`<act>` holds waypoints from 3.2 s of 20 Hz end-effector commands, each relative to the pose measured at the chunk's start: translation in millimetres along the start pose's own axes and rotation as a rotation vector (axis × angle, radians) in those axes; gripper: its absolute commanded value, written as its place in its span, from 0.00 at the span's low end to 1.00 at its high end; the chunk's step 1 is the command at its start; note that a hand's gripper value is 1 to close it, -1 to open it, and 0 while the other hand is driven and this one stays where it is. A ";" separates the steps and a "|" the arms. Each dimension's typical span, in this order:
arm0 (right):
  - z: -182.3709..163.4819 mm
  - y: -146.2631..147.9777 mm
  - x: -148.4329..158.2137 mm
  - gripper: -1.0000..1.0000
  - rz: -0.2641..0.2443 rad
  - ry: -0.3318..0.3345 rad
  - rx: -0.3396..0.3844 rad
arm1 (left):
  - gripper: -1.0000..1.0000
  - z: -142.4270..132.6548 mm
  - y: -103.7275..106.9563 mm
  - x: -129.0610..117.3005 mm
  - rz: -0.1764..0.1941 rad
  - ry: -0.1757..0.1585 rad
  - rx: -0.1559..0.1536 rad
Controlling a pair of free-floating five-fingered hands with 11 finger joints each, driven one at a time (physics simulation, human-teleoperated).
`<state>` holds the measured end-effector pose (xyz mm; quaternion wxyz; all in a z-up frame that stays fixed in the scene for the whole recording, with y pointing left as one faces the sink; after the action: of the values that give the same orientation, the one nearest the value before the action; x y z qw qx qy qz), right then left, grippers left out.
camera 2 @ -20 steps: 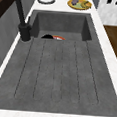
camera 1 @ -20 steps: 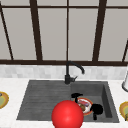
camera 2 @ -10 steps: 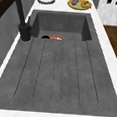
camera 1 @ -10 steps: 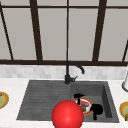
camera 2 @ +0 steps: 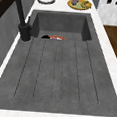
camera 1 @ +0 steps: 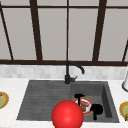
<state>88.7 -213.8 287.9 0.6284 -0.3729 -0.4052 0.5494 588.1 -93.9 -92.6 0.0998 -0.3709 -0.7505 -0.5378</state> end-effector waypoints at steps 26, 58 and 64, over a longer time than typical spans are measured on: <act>0.0 0.0 0.0 0.50 0.000 0.000 0.000 | 0.00 -24.4 -33.5 13.1 0.049 0.148 -0.229; 0.0 0.0 0.0 0.50 0.000 0.000 0.000 | 0.00 -35.1 -22.3 23.1 -0.003 0.221 -0.316; 0.0 0.0 0.0 0.50 0.000 0.000 0.000 | 0.00 -60.5 -24.7 24.2 -0.065 0.270 -0.374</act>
<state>88.7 -213.8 287.9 0.6284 -0.3729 -0.4052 0.5494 542.5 -119.0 -72.2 0.1270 -0.3043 -0.6353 -0.6983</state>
